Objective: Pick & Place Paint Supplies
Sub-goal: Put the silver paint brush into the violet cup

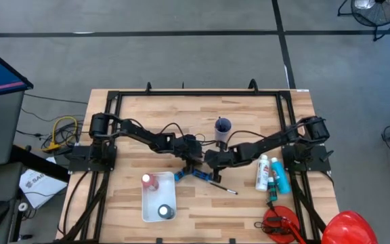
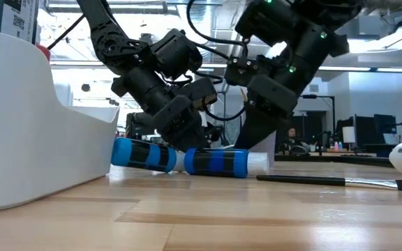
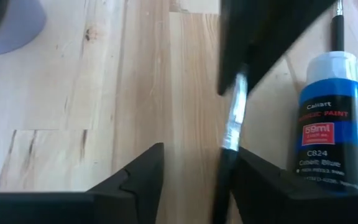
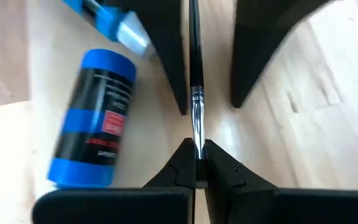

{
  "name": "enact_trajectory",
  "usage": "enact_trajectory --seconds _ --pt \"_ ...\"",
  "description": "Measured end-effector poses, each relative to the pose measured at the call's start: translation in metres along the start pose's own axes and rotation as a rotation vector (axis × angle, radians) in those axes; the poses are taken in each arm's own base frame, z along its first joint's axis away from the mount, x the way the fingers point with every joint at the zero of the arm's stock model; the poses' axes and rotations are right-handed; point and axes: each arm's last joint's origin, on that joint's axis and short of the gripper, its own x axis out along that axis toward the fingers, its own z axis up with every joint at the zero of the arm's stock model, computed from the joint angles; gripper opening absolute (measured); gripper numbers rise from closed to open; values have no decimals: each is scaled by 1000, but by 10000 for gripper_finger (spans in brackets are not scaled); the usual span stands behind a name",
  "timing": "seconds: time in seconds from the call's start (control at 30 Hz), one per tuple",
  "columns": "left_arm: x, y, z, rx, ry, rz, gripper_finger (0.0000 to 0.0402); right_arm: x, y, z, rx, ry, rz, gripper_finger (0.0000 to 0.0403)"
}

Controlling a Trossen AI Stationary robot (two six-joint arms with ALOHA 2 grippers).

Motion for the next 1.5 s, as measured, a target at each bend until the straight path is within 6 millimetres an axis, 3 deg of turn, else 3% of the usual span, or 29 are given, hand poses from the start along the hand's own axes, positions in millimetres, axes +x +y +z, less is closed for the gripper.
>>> enact_trajectory --seconds 0.33,0.53,1.03,1.27,1.4,1.5 --pt "0 1 -1 0 7 7 83 -5 0 3 -9 61 -41 1" --pt "0 0 -1 12 9 -5 14 -4 -4 3 -10 80 -59 10" --pt "-21 -11 14 -5 -21 -27 8 -11 2 11 -16 48 -89 124" --pt "-29 -12 8 -16 5 -26 7 -41 9 20 -61 -37 -139 131" --pt "-34 -8 -2 -32 25 -17 7 -68 21 23 -77 -233 -280 132" --pt "-39 -6 -5 -35 -10 -11 7 -82 30 15 -110 -407 -274 132"
